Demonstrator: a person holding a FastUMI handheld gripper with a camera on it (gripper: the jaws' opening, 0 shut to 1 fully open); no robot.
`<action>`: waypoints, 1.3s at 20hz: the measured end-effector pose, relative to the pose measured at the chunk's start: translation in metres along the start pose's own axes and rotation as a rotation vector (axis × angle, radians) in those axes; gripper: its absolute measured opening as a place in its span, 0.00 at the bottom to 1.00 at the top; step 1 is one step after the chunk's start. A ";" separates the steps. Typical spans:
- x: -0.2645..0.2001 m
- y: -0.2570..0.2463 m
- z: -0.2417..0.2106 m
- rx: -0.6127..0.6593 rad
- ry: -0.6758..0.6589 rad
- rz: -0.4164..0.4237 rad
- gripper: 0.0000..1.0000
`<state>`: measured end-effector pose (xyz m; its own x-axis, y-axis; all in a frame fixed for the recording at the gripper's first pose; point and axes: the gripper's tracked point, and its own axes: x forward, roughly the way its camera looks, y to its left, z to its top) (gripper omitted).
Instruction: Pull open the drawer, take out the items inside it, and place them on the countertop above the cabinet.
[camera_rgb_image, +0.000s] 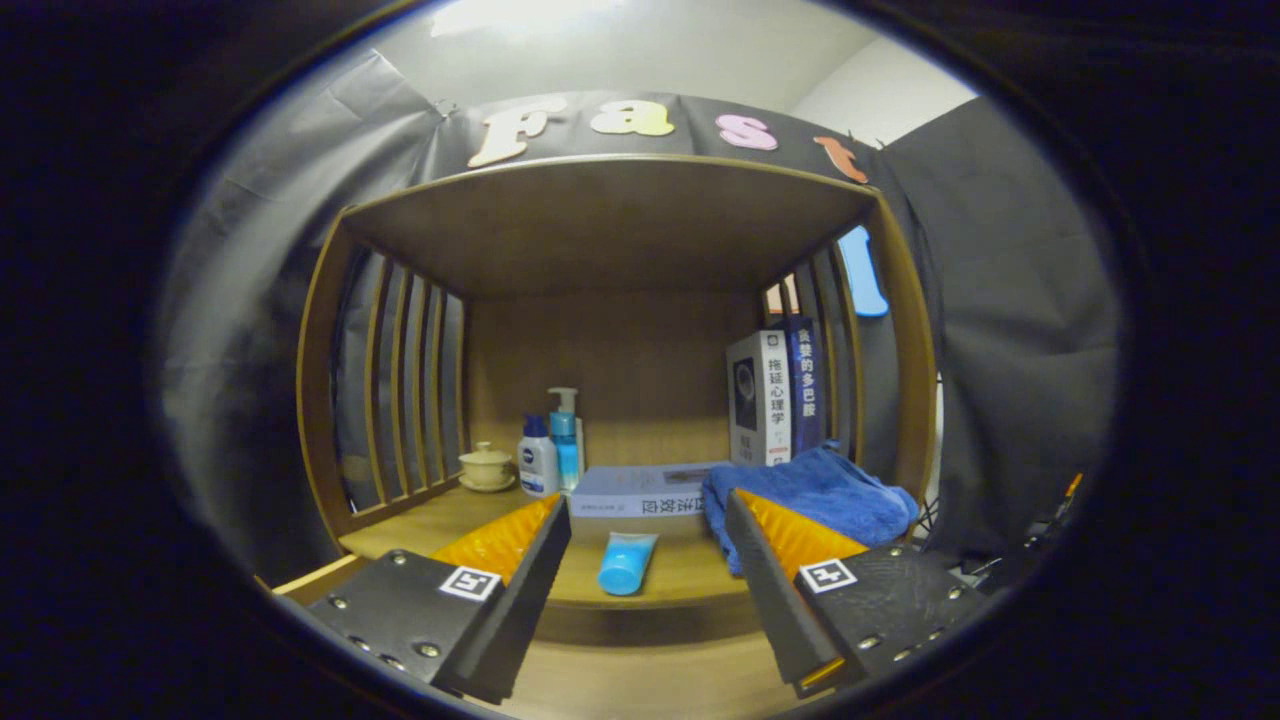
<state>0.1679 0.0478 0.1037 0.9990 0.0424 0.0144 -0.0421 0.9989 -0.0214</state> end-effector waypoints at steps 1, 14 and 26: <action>-0.006 0.000 0.010 0.000 -0.015 -0.004 0.93; -0.182 -0.017 -0.004 -0.056 0.046 -0.119 0.94; -0.186 -0.019 -0.129 -0.035 0.295 -0.061 0.94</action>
<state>-0.0153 0.0185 -0.0277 0.9612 -0.0301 -0.2742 0.0131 0.9979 -0.0635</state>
